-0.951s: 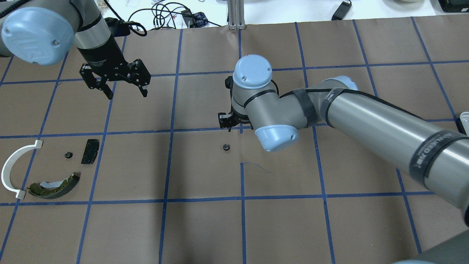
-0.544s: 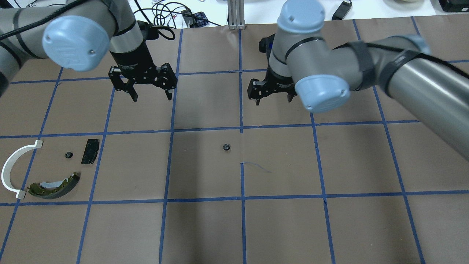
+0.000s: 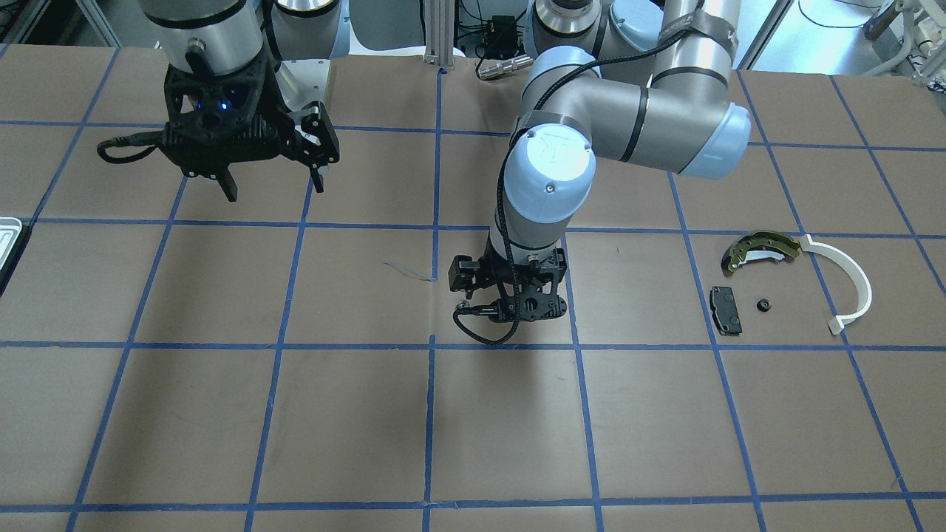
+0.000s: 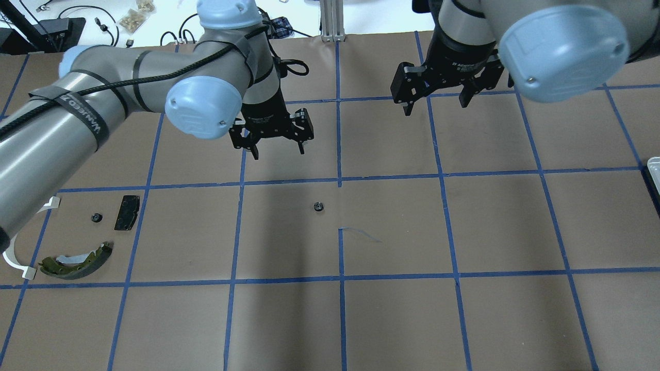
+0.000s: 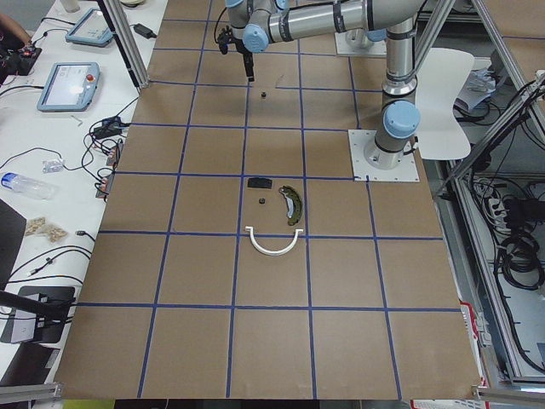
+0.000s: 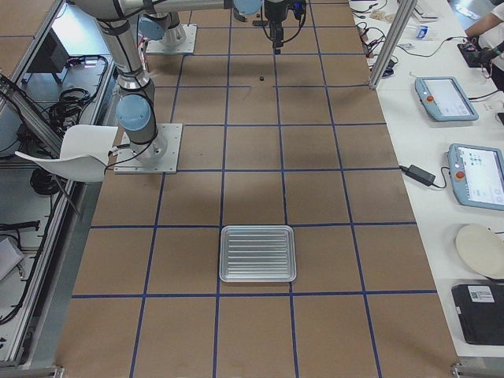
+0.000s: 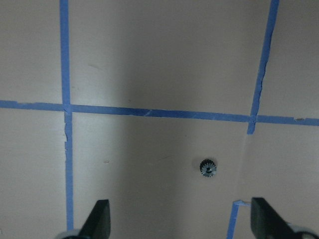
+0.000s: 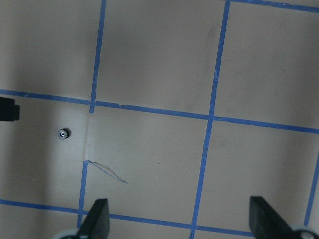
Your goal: Place bearing gear from tray to pile
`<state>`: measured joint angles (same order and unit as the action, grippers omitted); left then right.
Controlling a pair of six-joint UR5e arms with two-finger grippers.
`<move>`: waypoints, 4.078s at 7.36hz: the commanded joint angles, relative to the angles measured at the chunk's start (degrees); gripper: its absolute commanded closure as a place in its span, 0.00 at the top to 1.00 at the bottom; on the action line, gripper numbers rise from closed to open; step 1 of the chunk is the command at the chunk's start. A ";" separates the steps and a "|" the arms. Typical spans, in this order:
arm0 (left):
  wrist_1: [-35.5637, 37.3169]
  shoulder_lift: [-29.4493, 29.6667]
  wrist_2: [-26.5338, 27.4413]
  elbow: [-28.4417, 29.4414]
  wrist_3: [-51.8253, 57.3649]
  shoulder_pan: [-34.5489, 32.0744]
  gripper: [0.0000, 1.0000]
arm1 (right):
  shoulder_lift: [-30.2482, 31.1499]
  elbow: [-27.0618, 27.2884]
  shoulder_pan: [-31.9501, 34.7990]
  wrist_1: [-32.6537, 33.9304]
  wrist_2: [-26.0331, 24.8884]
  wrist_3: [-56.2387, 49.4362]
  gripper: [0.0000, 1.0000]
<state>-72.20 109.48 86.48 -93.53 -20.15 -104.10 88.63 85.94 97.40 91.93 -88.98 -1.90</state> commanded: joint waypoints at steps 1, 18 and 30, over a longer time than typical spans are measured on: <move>9.76 1.17 -0.08 -6.46 -2.00 -2.07 1.00 | 2.51 0.36 -0.54 -1.76 -0.57 -4.60 1.00; 18.51 5.05 -2.28 -10.82 -4.55 -1.11 0.00 | 2.34 2.30 -9.07 -2.10 -0.67 0.30 1.00; -3.68 3.63 6.51 -0.41 65.76 48.81 0.00 | 2.60 4.06 -8.36 -1.93 0.30 3.92 1.00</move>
<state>-79.44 112.14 93.02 -91.98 42.88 -57.36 91.23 89.56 89.03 89.78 -88.67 2.07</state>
